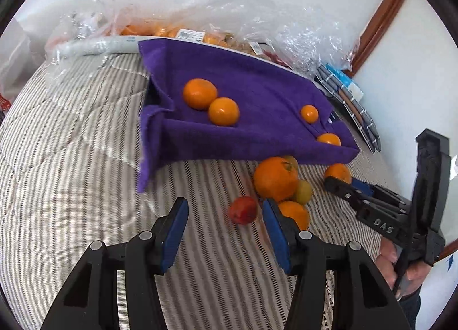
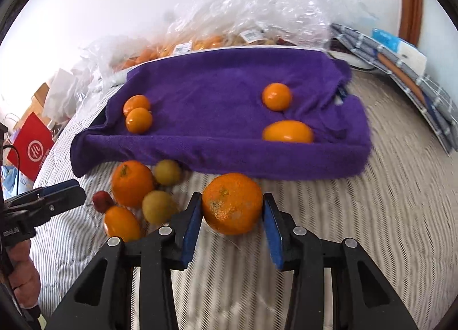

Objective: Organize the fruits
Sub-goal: 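Grasp a large blemished orange with the right tool while the left tool grasps a small red fruit, then carry both fruits onto the purple towel and open both tools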

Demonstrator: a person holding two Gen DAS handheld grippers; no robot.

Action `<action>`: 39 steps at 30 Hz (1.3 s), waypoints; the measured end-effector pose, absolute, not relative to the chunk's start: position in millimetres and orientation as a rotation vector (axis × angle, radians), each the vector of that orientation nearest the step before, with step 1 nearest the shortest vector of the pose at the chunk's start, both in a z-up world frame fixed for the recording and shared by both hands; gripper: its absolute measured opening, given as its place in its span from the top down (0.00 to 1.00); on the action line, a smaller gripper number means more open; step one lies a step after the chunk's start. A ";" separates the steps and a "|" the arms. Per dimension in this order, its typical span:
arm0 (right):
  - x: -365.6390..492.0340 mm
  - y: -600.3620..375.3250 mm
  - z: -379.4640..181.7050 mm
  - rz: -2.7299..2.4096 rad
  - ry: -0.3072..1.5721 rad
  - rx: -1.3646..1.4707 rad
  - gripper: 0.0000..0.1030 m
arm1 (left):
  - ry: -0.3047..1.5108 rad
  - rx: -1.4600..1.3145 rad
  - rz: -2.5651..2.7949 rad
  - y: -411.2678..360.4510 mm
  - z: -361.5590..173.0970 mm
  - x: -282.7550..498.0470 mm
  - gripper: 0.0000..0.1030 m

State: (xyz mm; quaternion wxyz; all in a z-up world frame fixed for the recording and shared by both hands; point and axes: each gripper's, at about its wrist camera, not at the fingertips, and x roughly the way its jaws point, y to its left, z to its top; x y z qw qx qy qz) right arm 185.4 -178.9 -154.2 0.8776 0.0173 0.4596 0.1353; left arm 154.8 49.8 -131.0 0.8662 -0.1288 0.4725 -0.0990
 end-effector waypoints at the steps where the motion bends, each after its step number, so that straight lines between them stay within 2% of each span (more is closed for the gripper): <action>1: 182.7 -184.4 -152.2 0.273 0.953 0.037 0.60 | 0.996 -0.265 -0.207 46.6 -132.7 155.4 0.51; 3: 178.7 -193.7 -148.0 0.256 0.941 0.040 0.60 | 1.005 -0.265 -0.220 40.4 -135.8 156.1 0.59; 6: 174.2 -205.5 -140.9 0.237 0.925 0.050 0.60 | 1.022 -0.237 -0.228 30.7 -140.5 157.8 0.78; 21: 222.8 -227.4 -106.0 0.198 0.830 0.058 0.60 | 0.912 -0.251 -0.156 55.0 -95.2 189.9 0.79; 39: 281.0 -227.9 -146.2 0.174 0.909 0.046 0.60 | 0.975 -0.284 -0.071 69.1 -124.7 249.1 0.79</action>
